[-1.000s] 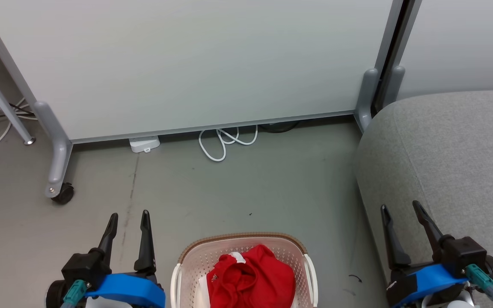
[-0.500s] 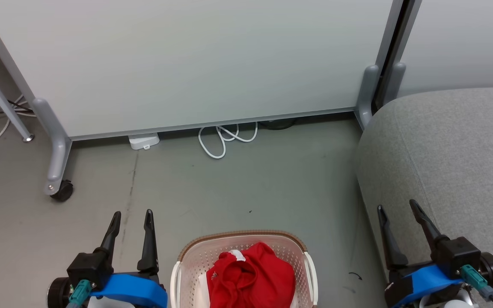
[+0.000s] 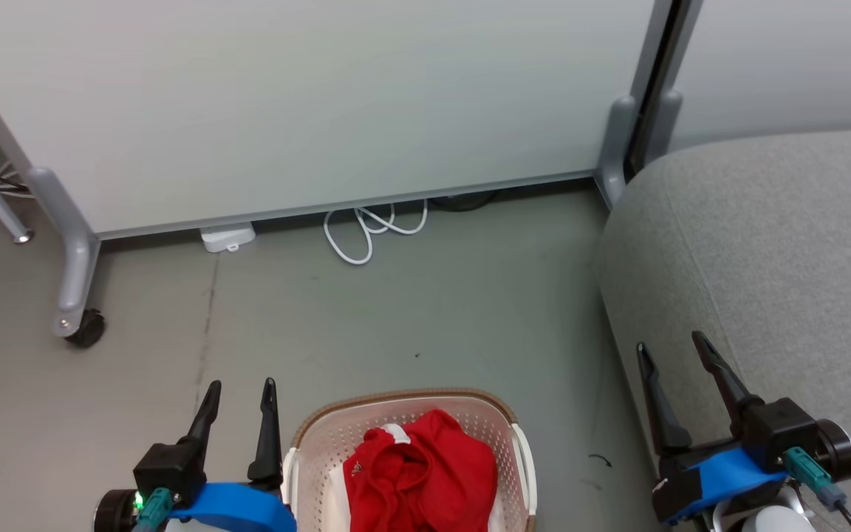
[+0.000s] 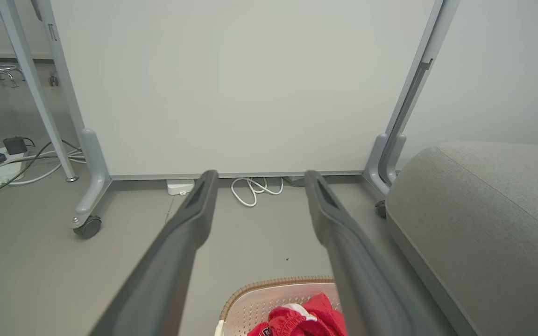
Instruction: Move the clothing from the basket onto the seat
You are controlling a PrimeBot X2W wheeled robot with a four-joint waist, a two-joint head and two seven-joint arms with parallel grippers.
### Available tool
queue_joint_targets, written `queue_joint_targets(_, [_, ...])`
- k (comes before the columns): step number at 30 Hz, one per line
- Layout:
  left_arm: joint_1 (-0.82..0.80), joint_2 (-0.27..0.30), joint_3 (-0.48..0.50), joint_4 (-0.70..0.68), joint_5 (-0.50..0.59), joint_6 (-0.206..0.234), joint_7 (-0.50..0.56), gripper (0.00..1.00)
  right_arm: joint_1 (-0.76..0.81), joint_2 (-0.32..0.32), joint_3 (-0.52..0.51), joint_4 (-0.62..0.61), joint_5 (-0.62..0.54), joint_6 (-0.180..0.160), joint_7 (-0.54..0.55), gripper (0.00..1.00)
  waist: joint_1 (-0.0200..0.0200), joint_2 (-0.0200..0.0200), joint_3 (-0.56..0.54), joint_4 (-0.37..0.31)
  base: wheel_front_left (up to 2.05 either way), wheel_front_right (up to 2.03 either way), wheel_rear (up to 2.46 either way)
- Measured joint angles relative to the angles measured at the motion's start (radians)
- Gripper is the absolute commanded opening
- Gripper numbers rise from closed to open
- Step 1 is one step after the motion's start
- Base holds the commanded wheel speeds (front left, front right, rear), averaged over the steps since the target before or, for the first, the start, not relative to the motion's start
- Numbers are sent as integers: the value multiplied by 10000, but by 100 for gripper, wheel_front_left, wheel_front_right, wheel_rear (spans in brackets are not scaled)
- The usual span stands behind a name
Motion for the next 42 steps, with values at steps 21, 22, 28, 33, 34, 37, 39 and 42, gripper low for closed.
queue_joint_targets(21, [-1982, 477, -650, 3306, 407, -234, 0, 100, -1327, -13, 1340, -679, 464, 2, -2, 100, 1, -1, 2823, -2040, 0, 0, 0])
queue_joint_targets(22, [-2131, 512, -625, 3505, 391, -236, 0, 100, -1392, -13, 1388, -715, 527, 0, -2, 100, 2, -1, 2993, -2174, 0, 0, 0])
queue_joint_targets(28, [-3069, 813, -663, 4801, 456, -182, 23, 100, -1615, -29, 1547, -941, 974, 0, -2, 100, 2, -1, 4131, -2871, 0, 0, 0])
queue_joint_targets(33, [-3930, 1110, -802, 5892, 602, -161, 297, 100, -1912, -31, 1651, -1198, 1264, 0, -2, 100, 2, 0, 5123, -3261, 0, 0, 0])
queue_joint_targets(34, [-4085, 1189, -851, 6086, 673, -159, 345, 100, -1960, -29, 1680, -1246, 1336, 0, -2, 100, 3, -1, 5318, -3325, 0, 0, 0])
queue_joint_targets(37, [-4513, 1404, -984, 6550, 855, 19, 416, 100, -2071, -29, 1732, -1363, 1492, 0, -2, 100, 3, -1, 5841, -3494, 0, 0, 0])
queue_joint_targets(39, [-4806, 1538, -1076, 6759, 993, 242, 412, 100, -2163, -29, 1747, -1421, 1582, 0, -2, 100, 3, -1, 6155, -3583, 0, 0, 0])
queue_joint_targets(42, [-5174, 1687, -1127, 6989, 1139, 617, 328, 100, -2254, -27, 1764, -1488, 1670, 2, -2, 100, 3, -1, 6587, -3690, 0, 0, 0])
